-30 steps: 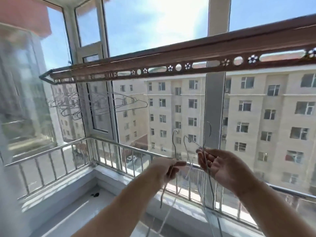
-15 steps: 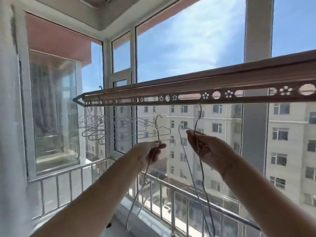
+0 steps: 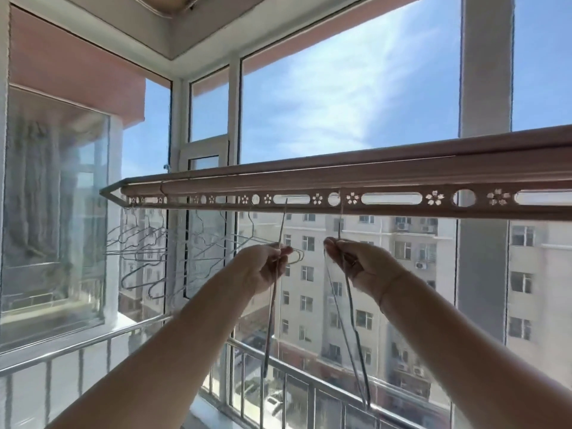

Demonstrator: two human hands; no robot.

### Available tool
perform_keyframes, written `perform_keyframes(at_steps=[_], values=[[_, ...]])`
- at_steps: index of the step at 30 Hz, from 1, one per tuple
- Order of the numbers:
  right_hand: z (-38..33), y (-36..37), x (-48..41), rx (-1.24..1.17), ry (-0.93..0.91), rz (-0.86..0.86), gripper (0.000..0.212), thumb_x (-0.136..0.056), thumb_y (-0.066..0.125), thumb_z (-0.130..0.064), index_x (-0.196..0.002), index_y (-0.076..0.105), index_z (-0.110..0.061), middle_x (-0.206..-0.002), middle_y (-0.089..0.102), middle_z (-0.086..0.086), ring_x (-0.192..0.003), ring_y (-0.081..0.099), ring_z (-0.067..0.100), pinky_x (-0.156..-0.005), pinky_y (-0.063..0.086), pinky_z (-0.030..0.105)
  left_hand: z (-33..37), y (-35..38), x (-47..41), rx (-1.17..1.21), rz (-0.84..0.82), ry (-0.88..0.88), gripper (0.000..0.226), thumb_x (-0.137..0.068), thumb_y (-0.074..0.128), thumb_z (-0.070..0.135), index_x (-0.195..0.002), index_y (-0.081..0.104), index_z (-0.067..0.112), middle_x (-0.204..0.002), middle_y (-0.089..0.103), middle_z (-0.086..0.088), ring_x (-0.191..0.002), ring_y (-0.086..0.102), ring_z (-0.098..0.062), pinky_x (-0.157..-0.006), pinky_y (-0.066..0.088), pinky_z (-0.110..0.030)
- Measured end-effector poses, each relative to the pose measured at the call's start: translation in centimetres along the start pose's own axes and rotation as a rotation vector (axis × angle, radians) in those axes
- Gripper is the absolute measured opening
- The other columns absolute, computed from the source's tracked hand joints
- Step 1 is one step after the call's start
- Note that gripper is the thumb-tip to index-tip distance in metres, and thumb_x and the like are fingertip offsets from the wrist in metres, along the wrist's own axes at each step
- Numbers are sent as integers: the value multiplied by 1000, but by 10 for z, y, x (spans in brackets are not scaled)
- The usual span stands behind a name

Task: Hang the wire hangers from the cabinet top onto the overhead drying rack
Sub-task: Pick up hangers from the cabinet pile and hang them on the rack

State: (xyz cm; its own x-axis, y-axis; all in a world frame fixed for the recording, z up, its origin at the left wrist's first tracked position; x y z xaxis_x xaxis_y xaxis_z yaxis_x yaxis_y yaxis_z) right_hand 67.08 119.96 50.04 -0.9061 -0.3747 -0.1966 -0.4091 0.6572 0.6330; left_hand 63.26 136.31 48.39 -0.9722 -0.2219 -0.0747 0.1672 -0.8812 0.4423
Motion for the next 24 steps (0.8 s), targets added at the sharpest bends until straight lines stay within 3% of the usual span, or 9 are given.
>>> perform_keyframes(at_steps=[7, 11, 17, 24], values=[[8, 1, -28, 36, -83, 148, 11, -89, 47, 10, -93, 56, 14, -79, 63, 21, -48, 67, 19, -43, 53, 21, 17, -3, -48, 14, -140, -35, 20, -93, 32, -10, -95, 50, -3, -80, 59, -14, -59, 47, -12, -37, 42, -15], [9, -2, -31, 48, -100, 187, 14, -91, 45, 9, -84, 56, 12, -57, 67, 17, -46, 66, 18, -47, 55, 22, 14, 1, -63, 11, -223, -70, 23, -94, 30, -11, -92, 51, -2, -79, 57, -13, -58, 46, -11, -38, 42, -14], [20, -16, -31, 44, -100, 264, 17, -92, 42, 8, -82, 54, 14, -52, 65, 17, -44, 65, 18, -45, 55, 22, -3, 2, -75, 51, -282, -123, 21, -94, 30, -12, -99, 49, -5, -80, 57, -16, -42, 56, -10, -39, 47, -14], [15, -21, -23, 68, -153, 269, 13, -91, 44, 9, -85, 55, 14, -58, 67, 19, -50, 68, 21, -57, 57, 27, -24, -4, -73, 27, -337, -166, 22, -93, 45, -2, -110, 54, -11, -87, 62, -20, -73, 61, -22, -52, 57, -24]])
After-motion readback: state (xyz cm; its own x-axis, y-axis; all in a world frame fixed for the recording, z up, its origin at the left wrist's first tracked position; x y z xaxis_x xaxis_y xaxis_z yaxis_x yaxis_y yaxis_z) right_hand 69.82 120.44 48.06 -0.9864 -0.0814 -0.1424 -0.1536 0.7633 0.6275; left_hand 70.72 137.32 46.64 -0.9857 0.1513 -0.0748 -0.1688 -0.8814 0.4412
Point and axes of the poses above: each hand's wrist, its own x-axis away from the middle knuckle, its own y-axis out of the palm, z = x × y, the point moved 6 cm from there along -x, towards the middle knuckle
